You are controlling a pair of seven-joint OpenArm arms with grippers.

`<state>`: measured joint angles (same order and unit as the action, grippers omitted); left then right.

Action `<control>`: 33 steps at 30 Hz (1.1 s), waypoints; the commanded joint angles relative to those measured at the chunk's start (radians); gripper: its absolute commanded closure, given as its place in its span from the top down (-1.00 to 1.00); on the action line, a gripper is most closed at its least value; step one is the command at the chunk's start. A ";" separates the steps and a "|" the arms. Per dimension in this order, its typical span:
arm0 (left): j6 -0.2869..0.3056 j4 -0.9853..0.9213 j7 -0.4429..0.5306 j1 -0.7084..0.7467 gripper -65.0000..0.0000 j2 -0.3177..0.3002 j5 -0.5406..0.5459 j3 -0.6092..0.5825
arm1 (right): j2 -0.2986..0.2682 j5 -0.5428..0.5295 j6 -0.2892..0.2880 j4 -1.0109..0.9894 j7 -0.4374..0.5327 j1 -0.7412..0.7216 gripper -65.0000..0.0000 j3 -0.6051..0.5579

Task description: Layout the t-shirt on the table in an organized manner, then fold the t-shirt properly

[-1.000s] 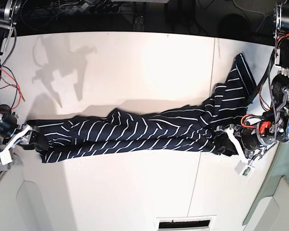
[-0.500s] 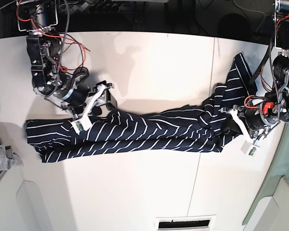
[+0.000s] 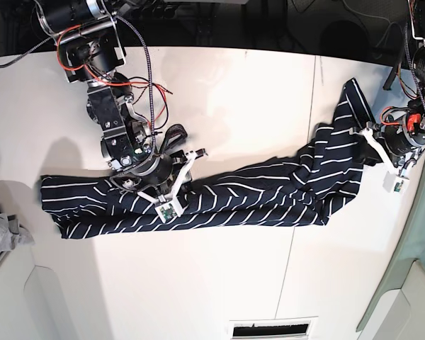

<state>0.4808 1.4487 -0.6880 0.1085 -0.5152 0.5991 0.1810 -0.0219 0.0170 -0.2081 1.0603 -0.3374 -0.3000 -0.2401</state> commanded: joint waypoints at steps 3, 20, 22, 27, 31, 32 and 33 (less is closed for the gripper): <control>-0.001 0.015 0.034 0.006 -0.38 -0.016 -0.007 0.009 | 0.003 0.035 0.003 0.018 0.011 -0.044 -1.00 0.000; -0.031 -0.087 0.080 0.011 -0.38 0.029 -0.051 0.008 | -0.055 0.027 -0.004 0.434 -0.269 -0.051 -1.00 0.000; -0.031 -0.131 0.087 0.011 -0.38 0.032 -0.051 0.008 | -0.064 0.027 -0.004 0.432 -0.269 -0.045 -1.00 0.000; -0.004 -0.221 0.137 0.008 -0.38 0.039 -0.068 0.008 | -0.095 0.023 -0.004 0.432 -0.267 -0.023 -1.00 0.000; -0.005 -0.303 0.191 0.002 -0.38 0.039 -0.108 0.008 | -0.130 0.025 -0.004 0.446 -0.319 -0.018 -1.00 0.001; -0.005 -0.323 0.195 0.000 -0.38 0.039 -0.111 0.008 | -0.143 0.024 -0.004 0.456 -0.341 -0.018 -1.00 0.001; -0.005 -0.345 0.195 -0.007 -0.38 0.039 -0.115 0.008 | -0.157 0.024 -0.003 0.469 -0.362 -0.018 -1.00 0.001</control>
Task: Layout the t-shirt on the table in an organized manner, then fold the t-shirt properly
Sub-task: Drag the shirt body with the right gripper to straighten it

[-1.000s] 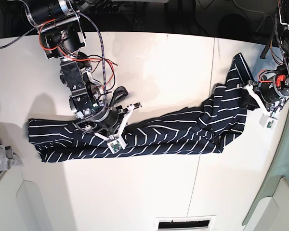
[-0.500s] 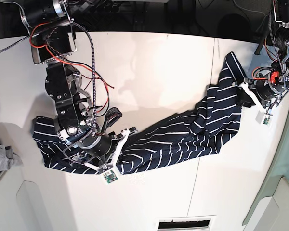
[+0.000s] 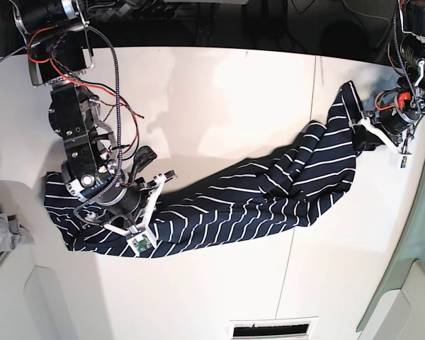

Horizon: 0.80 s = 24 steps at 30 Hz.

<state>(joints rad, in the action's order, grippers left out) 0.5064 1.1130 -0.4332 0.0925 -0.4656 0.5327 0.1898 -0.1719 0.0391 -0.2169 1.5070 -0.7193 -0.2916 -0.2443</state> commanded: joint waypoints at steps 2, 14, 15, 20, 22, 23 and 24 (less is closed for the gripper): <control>-0.031 -0.049 -0.058 -0.010 -0.38 -0.011 -0.065 -0.001 | -0.036 -0.002 0.005 0.053 -0.013 -0.026 -1.00 0.006; -0.050 -0.141 -0.070 -0.138 -0.38 -0.011 -0.119 -0.001 | -0.166 -0.051 0.023 0.278 -0.014 0.230 -1.00 0.114; -0.050 -0.150 -0.070 -0.146 -0.38 -0.011 -0.119 -0.001 | -0.166 -0.062 0.023 0.298 -0.014 0.261 -1.00 0.137; -0.050 -0.183 -0.072 -0.173 -0.38 -0.011 -0.119 -0.019 | -0.166 -0.143 0.007 0.360 -0.011 0.386 -1.00 0.247; -0.050 -0.184 -0.071 -0.173 -0.38 -0.011 -0.119 -0.039 | -0.166 -0.182 -0.006 0.374 0.003 0.422 -1.00 0.271; -0.050 -0.184 -0.069 -0.173 -0.38 -0.011 -0.120 -0.051 | -0.165 -0.190 -0.007 0.376 0.008 0.436 -1.00 0.277; -0.050 -0.184 -0.063 -0.173 -0.38 -0.011 -0.121 -0.066 | -0.163 -0.193 -0.005 0.375 0.008 0.447 -1.00 0.279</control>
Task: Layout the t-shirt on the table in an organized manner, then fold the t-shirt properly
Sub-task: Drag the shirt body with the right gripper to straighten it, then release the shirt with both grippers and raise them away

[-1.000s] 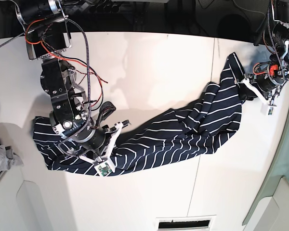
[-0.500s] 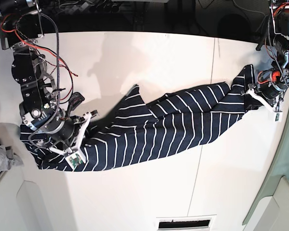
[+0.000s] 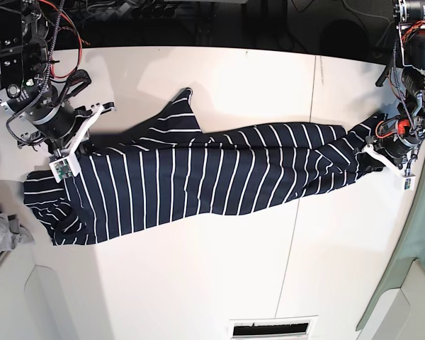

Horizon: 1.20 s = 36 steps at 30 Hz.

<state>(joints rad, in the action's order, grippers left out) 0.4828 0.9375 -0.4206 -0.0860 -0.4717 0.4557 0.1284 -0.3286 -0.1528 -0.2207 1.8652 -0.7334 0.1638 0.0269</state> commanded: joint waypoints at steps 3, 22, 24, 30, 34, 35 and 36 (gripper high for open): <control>-0.027 -0.008 -0.060 0.005 -0.38 -0.005 -0.056 -0.048 | 0.003 -0.006 0.043 0.014 0.023 0.028 -1.00 0.008; 0.061 0.138 -0.191 -0.009 -0.38 -0.058 0.109 -0.086 | 0.032 0.077 0.237 -0.043 0.112 0.125 -0.24 0.105; 0.060 0.217 -0.197 0.022 -0.38 -0.077 0.140 -0.059 | 0.032 0.054 0.232 -0.043 0.112 0.125 -0.24 0.163; 0.060 0.363 -0.237 0.126 -0.38 -0.086 0.168 0.031 | 0.032 -0.119 0.133 -0.044 0.113 0.124 -0.22 0.332; 0.061 0.370 -0.238 0.182 -0.38 -0.085 0.202 0.031 | 0.031 -0.207 0.059 -0.044 0.111 0.125 0.06 0.389; 0.063 0.377 -0.238 0.194 -0.38 -0.085 0.211 0.031 | 0.032 -0.211 0.059 -0.044 0.111 0.125 0.07 0.397; 0.081 0.389 -0.238 0.207 -0.38 -0.085 0.219 0.031 | 0.031 -0.211 0.059 -0.044 0.112 0.125 0.07 0.402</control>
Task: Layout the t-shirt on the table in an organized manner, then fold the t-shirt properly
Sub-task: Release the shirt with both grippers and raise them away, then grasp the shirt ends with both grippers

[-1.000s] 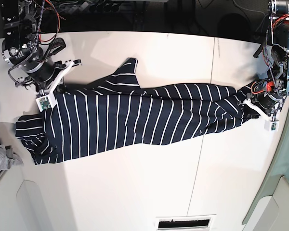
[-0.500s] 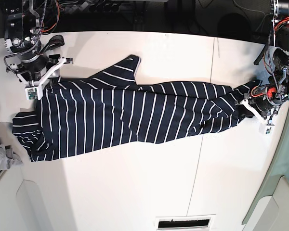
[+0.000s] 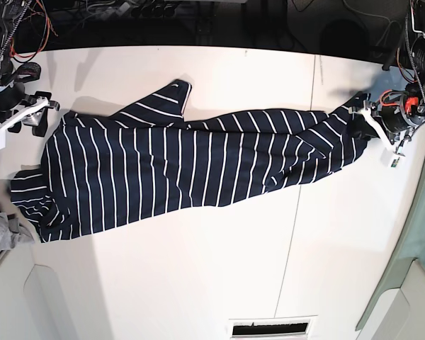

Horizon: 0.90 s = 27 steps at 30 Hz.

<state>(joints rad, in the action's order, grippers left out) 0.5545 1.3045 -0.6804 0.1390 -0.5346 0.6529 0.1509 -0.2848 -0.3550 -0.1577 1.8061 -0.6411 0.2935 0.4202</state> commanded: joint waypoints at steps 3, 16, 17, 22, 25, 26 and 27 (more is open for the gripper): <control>0.066 0.105 0.022 0.031 -0.38 -0.022 0.040 0.014 | -0.018 -0.008 -0.004 0.001 0.020 -0.005 0.07 0.017; 0.009 0.135 0.197 0.091 -0.38 0.061 -0.279 -0.002 | -0.017 -0.161 -0.203 -0.328 0.051 -0.072 0.07 0.016; 0.006 0.125 0.211 0.091 -0.38 0.061 -0.299 -0.008 | -0.016 -0.178 -0.235 -0.350 0.052 -0.080 0.07 0.016; -0.039 0.116 0.235 0.079 -0.38 0.061 -0.341 -0.035 | -0.005 -0.239 -0.306 -0.438 0.050 -0.137 0.07 0.016; -0.038 0.116 0.237 0.077 -0.38 0.062 -0.343 -0.045 | 0.009 -0.256 -0.335 -0.453 0.051 -0.156 0.07 0.016; -0.038 0.116 0.235 0.077 -0.39 0.064 -0.344 -0.047 | 0.014 -0.265 -0.346 -0.453 0.051 -0.158 0.06 0.016; -0.038 0.116 0.235 0.077 -0.42 0.067 -0.343 -0.047 | 0.018 -0.272 -0.357 -0.452 0.050 -0.161 0.06 0.016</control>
<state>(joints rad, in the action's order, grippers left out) 0.5194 1.4082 -0.4553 0.2218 -0.4549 0.3050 0.0990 -0.2516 -0.6106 -0.5049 1.3411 -0.6060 0.1387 0.4316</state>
